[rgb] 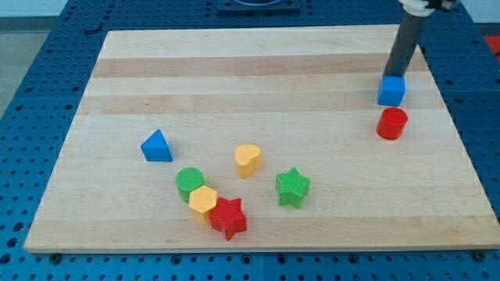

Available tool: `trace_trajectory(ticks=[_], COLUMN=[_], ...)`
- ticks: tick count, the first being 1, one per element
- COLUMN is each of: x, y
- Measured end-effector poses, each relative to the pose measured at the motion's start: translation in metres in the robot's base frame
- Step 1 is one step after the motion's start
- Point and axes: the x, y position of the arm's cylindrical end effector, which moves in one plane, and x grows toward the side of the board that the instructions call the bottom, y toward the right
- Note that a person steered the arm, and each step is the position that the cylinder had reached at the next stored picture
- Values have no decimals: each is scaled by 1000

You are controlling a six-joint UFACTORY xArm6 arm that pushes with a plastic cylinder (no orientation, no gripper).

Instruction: Push the blue triangle towards the center

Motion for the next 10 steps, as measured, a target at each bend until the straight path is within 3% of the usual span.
trace_trajectory(ticks=[2,3,5,8,10], x=[17,-14,-13,-12,4], y=[-13,-19,-168,-243,-387])
